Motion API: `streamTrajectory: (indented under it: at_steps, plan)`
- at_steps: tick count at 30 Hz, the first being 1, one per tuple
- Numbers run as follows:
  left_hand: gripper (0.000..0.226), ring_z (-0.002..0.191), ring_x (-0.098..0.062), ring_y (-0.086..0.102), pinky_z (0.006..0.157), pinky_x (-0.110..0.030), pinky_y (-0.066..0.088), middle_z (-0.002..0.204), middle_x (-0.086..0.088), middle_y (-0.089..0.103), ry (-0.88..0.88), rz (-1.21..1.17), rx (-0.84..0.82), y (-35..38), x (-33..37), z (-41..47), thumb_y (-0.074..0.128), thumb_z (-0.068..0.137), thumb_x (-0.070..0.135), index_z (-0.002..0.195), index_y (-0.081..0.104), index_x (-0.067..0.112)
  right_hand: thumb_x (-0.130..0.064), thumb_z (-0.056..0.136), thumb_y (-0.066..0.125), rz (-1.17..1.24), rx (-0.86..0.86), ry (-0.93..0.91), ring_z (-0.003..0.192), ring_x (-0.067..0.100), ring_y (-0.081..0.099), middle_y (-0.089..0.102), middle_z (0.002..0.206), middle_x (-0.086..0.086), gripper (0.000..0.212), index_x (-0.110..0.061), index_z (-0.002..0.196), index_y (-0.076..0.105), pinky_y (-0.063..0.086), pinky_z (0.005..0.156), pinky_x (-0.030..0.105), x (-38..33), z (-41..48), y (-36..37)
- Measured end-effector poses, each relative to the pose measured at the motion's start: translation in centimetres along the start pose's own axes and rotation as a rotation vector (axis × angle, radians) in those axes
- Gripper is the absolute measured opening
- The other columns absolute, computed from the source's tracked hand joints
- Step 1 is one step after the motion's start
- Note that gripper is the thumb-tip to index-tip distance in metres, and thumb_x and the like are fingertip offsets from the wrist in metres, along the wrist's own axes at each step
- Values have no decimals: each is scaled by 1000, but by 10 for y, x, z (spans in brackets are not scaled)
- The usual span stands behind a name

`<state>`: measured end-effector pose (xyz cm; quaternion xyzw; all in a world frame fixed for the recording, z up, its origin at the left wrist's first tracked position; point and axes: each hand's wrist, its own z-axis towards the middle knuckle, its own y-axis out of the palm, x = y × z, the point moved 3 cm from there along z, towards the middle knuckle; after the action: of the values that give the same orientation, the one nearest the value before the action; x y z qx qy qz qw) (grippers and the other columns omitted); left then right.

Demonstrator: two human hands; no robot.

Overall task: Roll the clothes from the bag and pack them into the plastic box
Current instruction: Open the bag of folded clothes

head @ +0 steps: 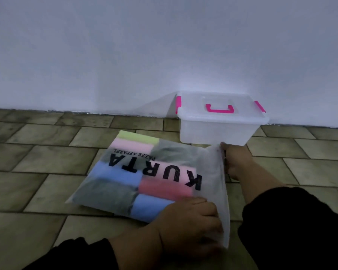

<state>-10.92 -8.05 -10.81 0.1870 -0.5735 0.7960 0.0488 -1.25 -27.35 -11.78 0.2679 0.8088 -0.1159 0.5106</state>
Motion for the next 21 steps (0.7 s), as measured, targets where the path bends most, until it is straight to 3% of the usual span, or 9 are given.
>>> streamTrajectory:
  at_steps: [3,5,7,10,12,15,17,19,21]
  plan:
    - [41,95,-3,54,84,-25,51,109,8,57,-353,-344,86,-3,-9,4,58,81,57,109,58,27,-46,95,46,15,-189,142,97,35,66,70,104,18,49,-3,106,66,53,84,45,21,-29,-13]
    - [36,91,-5,56,84,-32,54,101,9,58,-660,-539,245,-8,-21,12,58,78,58,100,56,30,-62,92,31,39,-287,202,108,39,62,68,113,23,73,-1,116,64,51,92,48,35,-52,-30]
    - [42,85,-13,58,76,-35,53,96,4,60,-855,-442,214,-12,-33,29,60,77,62,95,57,25,-74,84,26,156,-437,268,108,38,63,65,116,26,89,-1,118,64,55,85,46,48,-82,-39]
    - [64,78,-20,56,62,-30,42,91,-4,61,-922,-171,-67,-15,-35,56,55,69,75,97,59,17,-80,71,32,296,-547,289,111,37,62,63,121,26,94,-4,113,68,53,89,47,59,-117,-43]
    - [52,79,-22,56,64,-30,44,87,-3,59,-926,-111,-151,-10,-35,66,58,74,62,96,62,15,-79,70,33,321,-527,303,114,37,60,62,122,25,94,-3,113,68,45,97,51,63,-124,-42]
    - [17,83,-26,61,65,-30,45,83,-6,60,-939,-196,-103,-4,-38,64,61,82,29,83,62,12,-63,89,32,261,-423,266,103,36,66,67,114,23,76,1,114,66,50,90,48,65,-130,-47]
    - [16,83,-26,61,64,-29,45,83,-8,60,-954,-258,-52,-6,-41,58,60,83,26,79,59,11,-31,97,40,201,-361,207,82,30,70,71,101,22,46,6,110,64,59,70,42,67,-133,-49]
    - [17,83,-25,60,58,-26,40,90,-12,64,-955,-281,-5,-11,-41,54,59,83,29,79,59,12,-3,90,50,63,-288,127,66,27,69,72,85,19,20,5,101,65,56,55,33,70,-135,-46]
    - [17,81,-24,58,53,-25,36,92,-12,65,-966,-292,26,-15,-42,51,58,83,31,77,57,15,6,83,58,-93,-217,38,59,26,62,67,73,17,12,-3,87,65,48,50,29,71,-136,-40]
